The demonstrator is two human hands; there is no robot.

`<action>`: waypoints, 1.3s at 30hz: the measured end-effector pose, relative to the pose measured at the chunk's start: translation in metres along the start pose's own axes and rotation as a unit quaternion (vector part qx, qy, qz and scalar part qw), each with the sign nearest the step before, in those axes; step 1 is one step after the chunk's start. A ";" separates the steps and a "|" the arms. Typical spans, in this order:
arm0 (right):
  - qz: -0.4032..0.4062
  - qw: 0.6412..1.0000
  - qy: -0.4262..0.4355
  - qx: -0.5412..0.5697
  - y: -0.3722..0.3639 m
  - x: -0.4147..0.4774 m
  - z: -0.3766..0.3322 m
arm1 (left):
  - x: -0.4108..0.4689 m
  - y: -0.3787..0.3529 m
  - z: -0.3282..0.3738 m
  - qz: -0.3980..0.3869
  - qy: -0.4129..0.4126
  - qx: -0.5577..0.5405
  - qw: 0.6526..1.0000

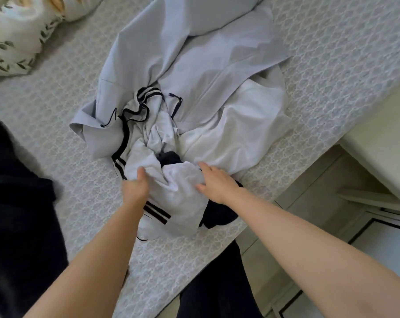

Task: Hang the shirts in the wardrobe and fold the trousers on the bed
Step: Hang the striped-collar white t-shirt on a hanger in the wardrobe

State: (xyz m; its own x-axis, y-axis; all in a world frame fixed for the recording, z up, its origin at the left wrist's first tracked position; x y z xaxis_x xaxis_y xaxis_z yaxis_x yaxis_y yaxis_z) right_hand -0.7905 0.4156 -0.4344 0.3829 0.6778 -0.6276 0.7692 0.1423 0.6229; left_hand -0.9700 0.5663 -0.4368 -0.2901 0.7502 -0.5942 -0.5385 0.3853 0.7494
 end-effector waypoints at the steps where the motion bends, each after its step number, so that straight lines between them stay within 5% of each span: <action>1: 0.001 1.000 0.009 -0.007 -0.005 0.002 -0.003 | 0.004 0.003 -0.007 0.013 0.036 -0.038 0.999; 6: 0.068 0.997 0.034 0.013 0.000 -0.002 -0.010 | 0.017 0.027 -0.013 0.050 0.065 -0.124 0.989; 14: 0.129 0.986 -0.040 0.099 0.039 -0.048 0.023 | -0.071 0.069 0.050 0.104 -0.237 -0.144 0.955; 19: 0.124 0.976 -0.096 0.153 0.068 -0.080 0.035 | -0.169 0.079 0.083 0.093 -0.440 -0.138 0.882; 22: 0.192 0.943 -0.118 0.246 0.102 -0.099 0.025 | -0.216 0.075 0.090 0.087 -0.542 -0.060 0.834; 24: 0.196 0.896 -0.150 0.369 0.121 -0.115 0.012 | -0.244 0.072 0.090 0.068 -0.607 -0.023 0.792; 27: 0.090 0.785 -0.171 0.589 0.134 -0.136 -0.012 | -0.279 0.067 0.078 0.038 -0.676 0.036 0.735; 30: 0.057 0.813 -0.174 0.553 0.133 -0.153 -0.019 | -0.300 0.061 0.062 -0.006 -0.708 0.101 0.699; 33: 0.108 0.828 -0.229 0.500 0.120 -0.166 -0.006 | -0.316 0.057 0.048 -0.057 -0.737 0.138 0.659; 36: 0.158 0.755 -0.291 0.566 0.116 -0.180 0.008 | -0.322 0.055 0.036 -0.108 -0.724 0.154 0.664; 39: 0.189 0.710 -0.301 0.608 0.119 -0.193 0.017 | -0.316 0.051 0.021 -0.213 -0.618 0.198 0.730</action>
State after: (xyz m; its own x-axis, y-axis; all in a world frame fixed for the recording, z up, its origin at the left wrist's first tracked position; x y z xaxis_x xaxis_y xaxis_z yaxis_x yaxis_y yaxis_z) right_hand -0.7645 0.2895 -0.2472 0.5469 0.0188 -0.8370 0.2873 -0.9433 0.1665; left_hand -0.8890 0.3606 -0.2048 0.9049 0.3349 -0.2627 -0.0306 0.6667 0.7447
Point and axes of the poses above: each hand's wrist, its own x-axis towards the middle knuckle, its own y-axis out of the back of the hand, z = x × y, the point moved 6 cm from there along x, towards the middle knuckle, and after that the axes turned 11 degrees about z, right-handed, at the moved point
